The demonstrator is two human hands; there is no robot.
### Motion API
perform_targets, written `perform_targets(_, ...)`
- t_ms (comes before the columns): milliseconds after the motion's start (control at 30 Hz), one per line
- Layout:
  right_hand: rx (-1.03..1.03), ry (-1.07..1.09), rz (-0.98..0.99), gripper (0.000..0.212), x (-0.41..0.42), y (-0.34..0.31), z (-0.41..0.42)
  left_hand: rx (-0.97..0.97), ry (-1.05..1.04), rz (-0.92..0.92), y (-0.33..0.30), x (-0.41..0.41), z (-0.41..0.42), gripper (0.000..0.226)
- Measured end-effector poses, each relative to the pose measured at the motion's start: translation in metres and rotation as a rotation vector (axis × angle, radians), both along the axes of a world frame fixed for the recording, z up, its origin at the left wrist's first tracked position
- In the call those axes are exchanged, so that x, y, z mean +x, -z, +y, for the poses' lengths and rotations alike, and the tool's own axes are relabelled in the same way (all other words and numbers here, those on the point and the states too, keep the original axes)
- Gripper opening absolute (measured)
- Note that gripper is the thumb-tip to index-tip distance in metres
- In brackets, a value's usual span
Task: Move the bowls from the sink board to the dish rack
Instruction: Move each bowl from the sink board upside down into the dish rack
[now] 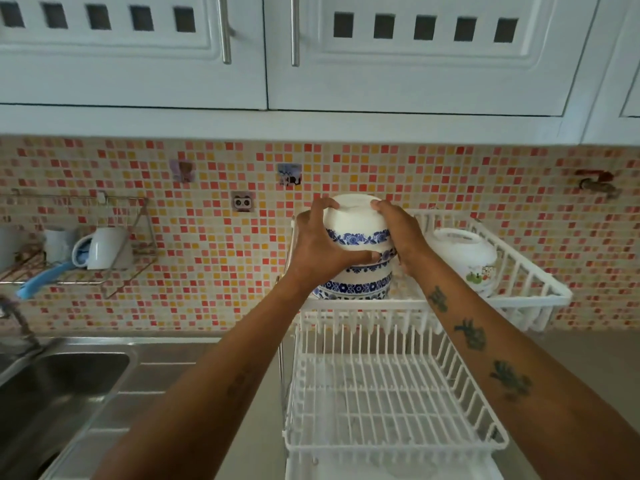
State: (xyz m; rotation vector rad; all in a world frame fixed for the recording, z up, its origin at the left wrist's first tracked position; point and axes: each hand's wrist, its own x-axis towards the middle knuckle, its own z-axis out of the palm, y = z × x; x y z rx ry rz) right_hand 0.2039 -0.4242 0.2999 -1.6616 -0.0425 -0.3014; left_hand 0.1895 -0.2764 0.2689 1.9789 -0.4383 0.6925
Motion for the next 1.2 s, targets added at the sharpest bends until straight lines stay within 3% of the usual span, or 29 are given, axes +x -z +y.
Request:
perform_targets(433, -0.113, -0.003, 0.075, 0.06, 0.007, 0.01, -0.004, 0.032, 0.016, 0.081, 0.003, 0.006, 0.003, 0.093)
perform_targets(633, -0.14, -0.02, 0.114, 0.029, 0.007, 0.015, -0.001, 0.065, 0.024, 0.121, 0.004, 0.003, 0.003, 0.091)
perform_targets(833, -0.16, -0.041, 0.139, 0.024, 0.013, 0.019, -0.004, 0.112, 0.016, 0.141, 0.005, 0.004, 0.005, 0.092)
perform_targets(967, -0.19, -0.063, 0.185, 0.033, 0.016, 0.021, -0.004, 0.129, 0.015, 0.161, 0.006, 0.005, 0.006, 0.091)
perform_targets(1200, -0.187, -0.077, 0.186, 0.025, 0.022, 0.024, -0.005, 0.205, 0.008, 0.187, 0.005, 0.002, 0.003, 0.092)
